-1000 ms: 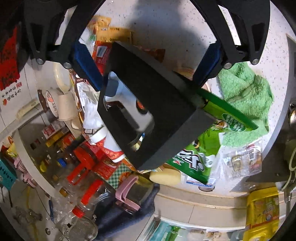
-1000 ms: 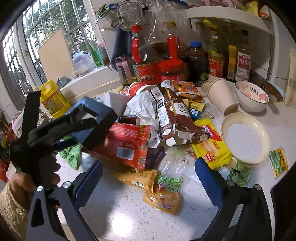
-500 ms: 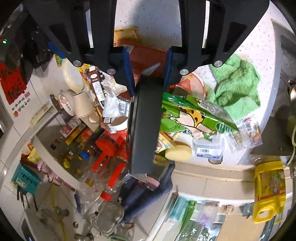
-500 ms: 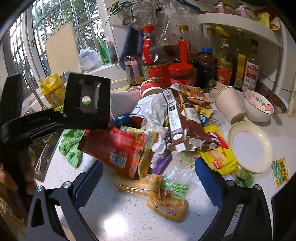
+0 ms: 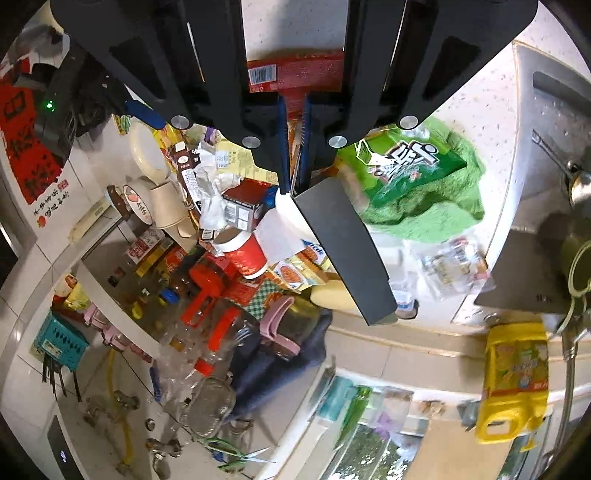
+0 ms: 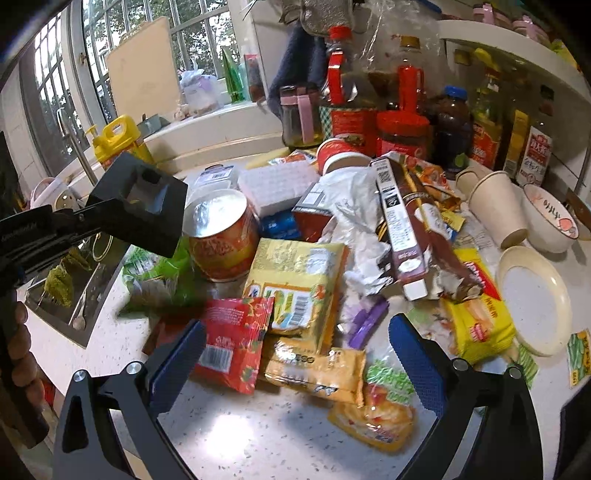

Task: Collect trash
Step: 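Grasp the red snack wrapper with the right tool while the left tool holds the black box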

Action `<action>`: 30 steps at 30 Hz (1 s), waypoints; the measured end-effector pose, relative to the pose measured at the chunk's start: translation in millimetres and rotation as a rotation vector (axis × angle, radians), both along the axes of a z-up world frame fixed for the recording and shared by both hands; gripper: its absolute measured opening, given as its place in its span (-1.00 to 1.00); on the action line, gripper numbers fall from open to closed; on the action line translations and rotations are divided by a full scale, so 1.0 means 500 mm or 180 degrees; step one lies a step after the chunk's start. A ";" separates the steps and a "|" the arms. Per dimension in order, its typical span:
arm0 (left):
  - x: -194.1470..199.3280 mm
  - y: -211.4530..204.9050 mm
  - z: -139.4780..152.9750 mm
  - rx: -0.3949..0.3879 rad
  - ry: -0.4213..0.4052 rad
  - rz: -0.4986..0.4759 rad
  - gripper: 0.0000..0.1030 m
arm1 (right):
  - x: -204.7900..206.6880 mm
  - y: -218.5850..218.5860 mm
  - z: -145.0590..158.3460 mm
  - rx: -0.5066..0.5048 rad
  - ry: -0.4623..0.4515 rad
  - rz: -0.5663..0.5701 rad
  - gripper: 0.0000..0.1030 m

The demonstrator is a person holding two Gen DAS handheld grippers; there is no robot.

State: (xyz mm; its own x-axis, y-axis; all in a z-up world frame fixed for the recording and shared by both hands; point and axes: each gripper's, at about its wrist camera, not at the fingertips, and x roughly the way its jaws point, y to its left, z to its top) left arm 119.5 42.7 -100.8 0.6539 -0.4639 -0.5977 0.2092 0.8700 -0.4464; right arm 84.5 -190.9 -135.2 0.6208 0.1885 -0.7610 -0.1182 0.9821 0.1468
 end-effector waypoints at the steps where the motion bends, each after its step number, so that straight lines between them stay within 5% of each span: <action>1: -0.002 0.001 0.001 0.0050 -0.0004 0.0016 -0.91 | -0.001 0.002 -0.001 0.0013 0.0004 0.0005 0.90; 13: -0.072 0.065 0.048 0.0019 -0.0118 0.0043 -0.97 | -0.002 0.071 -0.013 0.0021 0.0074 0.0414 0.90; 18: -0.132 0.115 0.081 0.0017 -0.0171 0.0165 -0.97 | 0.011 0.144 -0.052 -0.0079 0.0226 0.1156 0.90; 25: -0.206 0.165 0.096 0.0005 -0.0147 0.0376 -0.97 | 0.082 0.240 -0.126 -0.0884 0.0434 0.2289 0.90; 27: -0.222 0.176 0.093 -0.0040 -0.0103 0.0444 -0.97 | 0.095 0.246 -0.136 -0.0898 0.0526 0.2481 0.90; 30: -0.243 0.189 0.089 -0.0040 -0.0093 0.0535 -0.97 | 0.114 0.245 -0.124 -0.0667 0.0668 0.2540 0.38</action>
